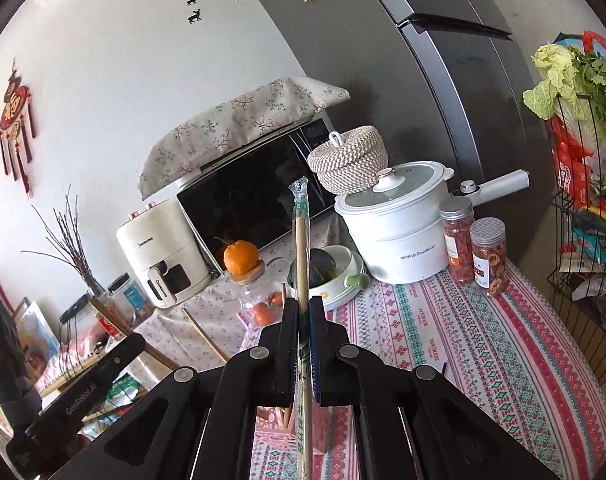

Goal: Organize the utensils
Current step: 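Lower the wooden chopstick into the basket and open the left gripper while the right carries its chopstick, then lower the green-labelled chopstick into the basket and open the right gripper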

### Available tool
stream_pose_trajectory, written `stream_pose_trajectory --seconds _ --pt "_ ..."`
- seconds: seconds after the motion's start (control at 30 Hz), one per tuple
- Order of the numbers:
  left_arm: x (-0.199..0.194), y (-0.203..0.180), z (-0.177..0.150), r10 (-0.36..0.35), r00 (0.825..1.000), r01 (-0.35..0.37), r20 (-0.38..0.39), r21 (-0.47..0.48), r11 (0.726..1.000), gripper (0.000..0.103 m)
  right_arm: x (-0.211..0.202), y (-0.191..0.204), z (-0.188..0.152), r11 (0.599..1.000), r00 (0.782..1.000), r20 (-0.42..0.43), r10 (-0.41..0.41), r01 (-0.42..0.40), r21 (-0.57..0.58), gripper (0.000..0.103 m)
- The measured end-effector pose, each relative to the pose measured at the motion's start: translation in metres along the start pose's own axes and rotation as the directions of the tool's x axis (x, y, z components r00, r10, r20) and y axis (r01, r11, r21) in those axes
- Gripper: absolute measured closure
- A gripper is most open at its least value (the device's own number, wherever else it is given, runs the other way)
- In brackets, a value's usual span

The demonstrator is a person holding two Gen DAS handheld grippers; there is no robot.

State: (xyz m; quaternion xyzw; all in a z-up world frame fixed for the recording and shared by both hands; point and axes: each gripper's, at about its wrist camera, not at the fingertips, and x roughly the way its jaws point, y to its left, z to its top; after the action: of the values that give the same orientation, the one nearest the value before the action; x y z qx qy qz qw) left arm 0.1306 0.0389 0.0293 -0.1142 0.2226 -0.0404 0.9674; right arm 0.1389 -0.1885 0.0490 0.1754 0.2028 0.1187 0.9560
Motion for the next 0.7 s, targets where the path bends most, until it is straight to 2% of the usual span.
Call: stream_pose_trajectory --seconds 0.2,0.3,0.37,0.43,0.5,0.6,0.7 --pt "0.018 0.006 -0.005 0.002 0.997 -0.003 -0.078 -0.006 1.000 0.098 0.008 0.024 -0.002 0.999 0.999 0.046 -0.002 0.004 -0.033 0.097" --pt "0.025 0.009 -0.005 -0.039 0.993 0.037 -0.109 -0.019 0.999 0.097 0.010 0.032 -0.003 0.999 0.998 0.067 -0.009 0.012 -0.043 0.097" --pt "0.027 0.010 -0.005 -0.061 0.990 0.057 -0.124 -0.032 0.998 0.093 0.011 0.035 -0.003 0.999 0.996 0.082 -0.018 0.022 -0.045 0.097" --pt "0.024 0.011 -0.003 -0.070 0.990 0.065 -0.125 -0.039 0.997 0.073 0.011 0.037 -0.004 0.999 0.995 0.092 -0.026 0.029 -0.035 0.097" --pt "0.017 0.014 -0.001 -0.074 0.989 0.068 -0.126 -0.050 0.996 0.059 0.012 0.038 -0.005 0.999 0.994 0.102 -0.038 0.041 -0.024 0.097" --pt "0.007 0.023 0.002 -0.068 0.988 0.059 -0.141 -0.072 0.996 0.042 0.018 0.043 -0.006 0.998 0.992 0.107 -0.060 0.062 -0.022 0.097" --pt "0.002 0.034 -0.001 -0.026 0.983 0.014 -0.181 -0.070 0.997 0.022 0.029 0.048 -0.009 0.994 0.988 0.121 -0.096 0.100 -0.032 0.097"
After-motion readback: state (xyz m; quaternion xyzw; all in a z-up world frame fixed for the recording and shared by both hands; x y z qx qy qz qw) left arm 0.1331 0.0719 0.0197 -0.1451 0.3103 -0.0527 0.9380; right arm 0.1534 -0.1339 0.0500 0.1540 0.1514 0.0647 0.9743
